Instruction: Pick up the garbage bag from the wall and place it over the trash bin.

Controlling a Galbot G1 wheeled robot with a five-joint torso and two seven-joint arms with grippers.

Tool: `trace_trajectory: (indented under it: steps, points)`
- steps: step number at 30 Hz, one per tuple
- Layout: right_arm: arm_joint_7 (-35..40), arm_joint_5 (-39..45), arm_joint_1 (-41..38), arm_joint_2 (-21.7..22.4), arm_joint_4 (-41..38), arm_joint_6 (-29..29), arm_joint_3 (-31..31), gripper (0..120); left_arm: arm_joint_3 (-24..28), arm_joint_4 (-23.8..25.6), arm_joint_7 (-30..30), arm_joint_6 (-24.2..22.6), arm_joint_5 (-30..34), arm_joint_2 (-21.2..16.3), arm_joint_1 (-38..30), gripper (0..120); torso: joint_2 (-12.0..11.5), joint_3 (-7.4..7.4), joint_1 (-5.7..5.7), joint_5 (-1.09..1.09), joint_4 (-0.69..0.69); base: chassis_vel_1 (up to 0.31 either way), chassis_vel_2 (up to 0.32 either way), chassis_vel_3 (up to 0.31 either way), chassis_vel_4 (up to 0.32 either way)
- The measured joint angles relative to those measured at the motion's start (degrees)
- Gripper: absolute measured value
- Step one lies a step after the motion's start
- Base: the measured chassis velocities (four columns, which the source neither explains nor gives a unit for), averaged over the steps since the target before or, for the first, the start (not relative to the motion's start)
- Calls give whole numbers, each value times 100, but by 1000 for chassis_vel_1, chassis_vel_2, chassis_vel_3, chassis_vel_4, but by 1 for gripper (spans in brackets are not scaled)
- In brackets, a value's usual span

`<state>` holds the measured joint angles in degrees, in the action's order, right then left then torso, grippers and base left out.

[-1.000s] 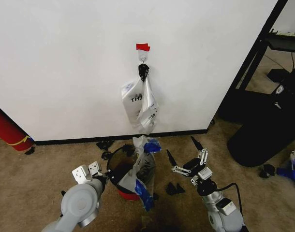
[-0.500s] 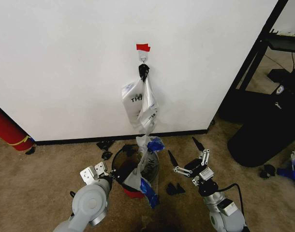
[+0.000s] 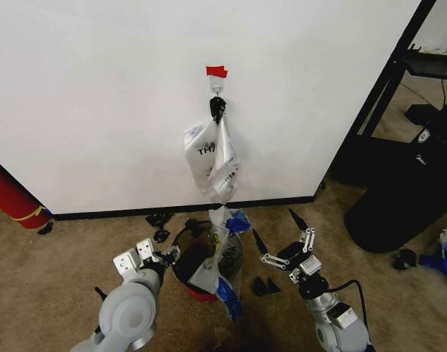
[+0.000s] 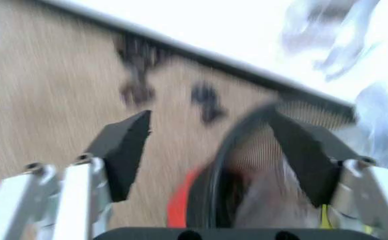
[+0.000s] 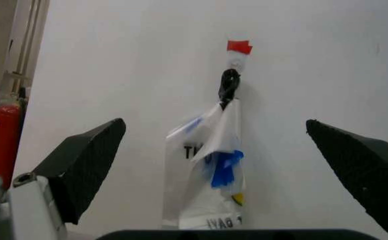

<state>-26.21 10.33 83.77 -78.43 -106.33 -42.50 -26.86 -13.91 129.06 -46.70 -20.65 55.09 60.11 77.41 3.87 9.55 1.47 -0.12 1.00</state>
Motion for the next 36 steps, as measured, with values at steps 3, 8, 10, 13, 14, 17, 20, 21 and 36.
trace_trajectory:
  steps: [3,8,10,13,14,17,20,21,36]
  points:
    - [220,-125,-31,-7,48,-7,-26,100,-18,179,459,224,-738,-228,113,87,0,0,0,0,-1,0,0,0,0]
    - [1523,-894,-214,24,207,287,-289,100,-83,452,1640,765,-2082,-780,202,99,0,0,0,1,-1,0,0,0,0]
    - [2201,-1183,-292,82,245,518,-449,100,-117,516,2113,987,-2559,-1009,179,100,0,0,0,2,-1,0,0,0,0]
    - [2869,-1325,-353,203,255,834,-694,100,-61,644,2927,1297,-3171,-1433,-64,100,0,0,0,1,1,0,0,0,0]
    - [2920,-1332,-358,227,255,874,-745,100,-9,693,3141,1311,-3245,-1532,-160,100,0,0,0,1,1,0,0,0,0]
    - [2943,-1366,-368,253,255,900,-800,100,105,761,3554,1310,-3276,-1723,-352,100,0,0,0,1,1,0,0,0,0]
    - [2944,-1424,-377,250,275,905,-806,100,317,747,4141,1283,-3274,-1999,-713,100,0,0,0,1,-2,0,0,0,0]
    - [2941,-1449,-366,228,276,901,-795,100,475,688,4360,1250,-3274,-2130,-962,100,0,0,0,0,-1,0,0,0,0]
    - [2884,-1787,-197,-205,140,808,-654,100,3082,-360,5350,488,-4740,-2014,-3459,100,0,0,0,1,0,0,0,0,0]
